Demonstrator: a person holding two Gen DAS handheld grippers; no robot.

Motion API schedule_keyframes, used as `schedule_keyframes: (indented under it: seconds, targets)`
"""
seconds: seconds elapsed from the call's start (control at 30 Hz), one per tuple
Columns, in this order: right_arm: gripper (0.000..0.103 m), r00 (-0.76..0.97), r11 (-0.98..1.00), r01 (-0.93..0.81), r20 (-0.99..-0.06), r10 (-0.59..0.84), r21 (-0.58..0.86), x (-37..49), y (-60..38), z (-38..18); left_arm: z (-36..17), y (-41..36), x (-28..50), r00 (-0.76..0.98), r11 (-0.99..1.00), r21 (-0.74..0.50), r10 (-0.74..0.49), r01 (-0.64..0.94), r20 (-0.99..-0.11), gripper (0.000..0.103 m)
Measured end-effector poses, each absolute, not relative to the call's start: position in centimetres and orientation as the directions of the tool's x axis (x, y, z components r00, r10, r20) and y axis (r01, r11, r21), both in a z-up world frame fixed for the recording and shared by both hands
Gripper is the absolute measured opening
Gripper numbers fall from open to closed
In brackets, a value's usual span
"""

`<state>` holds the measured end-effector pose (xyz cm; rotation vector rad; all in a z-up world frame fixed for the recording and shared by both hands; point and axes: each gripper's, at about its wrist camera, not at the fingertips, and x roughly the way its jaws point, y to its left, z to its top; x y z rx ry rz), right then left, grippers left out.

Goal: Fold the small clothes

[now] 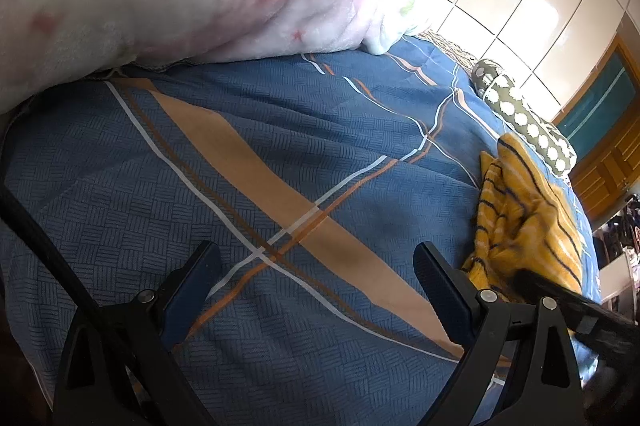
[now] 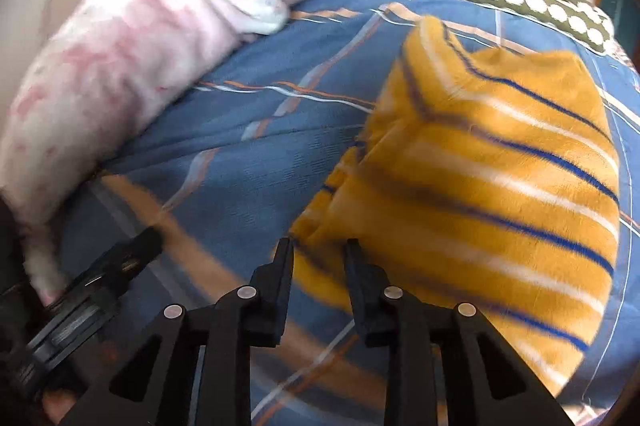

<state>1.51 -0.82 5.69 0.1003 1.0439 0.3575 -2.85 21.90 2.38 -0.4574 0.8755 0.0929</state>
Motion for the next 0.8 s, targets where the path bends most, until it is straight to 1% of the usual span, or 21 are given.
schedule_keyframes:
  seconds: [0.1,0.2,0.23,0.27,0.33,0.4,0.47,0.53,0.63,0.67,0.7,0.73,0.8]
  targets:
    - [0.029,0.521,0.942,-0.253,-0.789,0.325,0.221,0.9,-1.9,8.7,2.4,21.9,-2.8,0.642,0.897,-0.352,-0.107,-0.267,-0.759,0.096]
    - [0.029,0.606,0.973,-0.152,-0.761,0.232,0.175,2.8,-4.2,10.5,2.4,21.6,-2.7,0.641,0.899,-0.35,-0.108,-0.263,-0.76,0.096]
    - [0.028,0.623,0.981,-0.087,-0.76,0.188,0.171,4.2,-5.4,10.5,2.3,21.4,-2.7,0.64,0.902,-0.346,-0.107,-0.26,-0.761,0.096]
    - [0.026,0.622,0.983,-0.046,-0.765,0.166,0.176,5.3,-6.1,10.2,2.3,21.2,-2.6,0.639,0.905,-0.34,-0.106,-0.255,-0.762,0.096]
    - [0.011,0.6,0.983,0.026,-0.789,0.131,0.183,8.1,-7.1,8.8,2.3,21.0,-2.6,0.638,0.909,-0.333,-0.105,-0.249,-0.763,0.096]
    - [0.011,0.571,0.98,0.056,-0.812,0.125,0.19,9.8,-7.3,7.2,2.2,20.9,-2.5,0.638,0.913,-0.326,-0.102,-0.245,-0.763,0.096]
    - [0.013,0.494,0.956,0.055,-0.84,0.224,0.287,11.3,-6.7,4.4,2.2,20.8,-2.4,0.638,0.915,-0.323,-0.1,-0.243,-0.763,0.096]
    - [0.013,0.489,0.945,0.046,-0.832,0.261,0.323,11.4,-5.9,3.5,2.1,20.8,-2.3,0.637,0.916,-0.318,-0.096,-0.245,-0.765,0.096]
    - [0.014,0.494,0.949,0.01,-0.826,0.271,0.317,10.6,-5.2,4.5,2.0,20.6,-2.2,0.636,0.918,-0.31,-0.088,-0.246,-0.766,0.096]
    - [0.014,0.494,0.937,-0.004,-0.814,0.306,0.35,10.1,-5.5,4.8,2.0,20.5,-2.2,0.636,0.92,-0.305,-0.084,-0.246,-0.767,0.096]
    - [0.014,0.488,0.911,-0.028,-0.79,0.371,0.411,9.0,-5.8,5.4,2.0,20.4,-2.1,0.636,0.922,-0.299,-0.079,-0.245,-0.767,0.096]
    - [0.018,0.488,0.894,-0.045,-0.771,0.408,0.445,7.8,-6.2,5.8,2.0,20.2,-2.1,0.636,0.925,-0.291,-0.073,-0.245,-0.768,0.096]
    - [0.021,0.496,0.879,-0.07,-0.749,0.44,0.471,5.1,-7.3,6.6,1.9,20.0,-2.2,0.635,0.931,-0.273,-0.06,-0.243,-0.77,0.096]
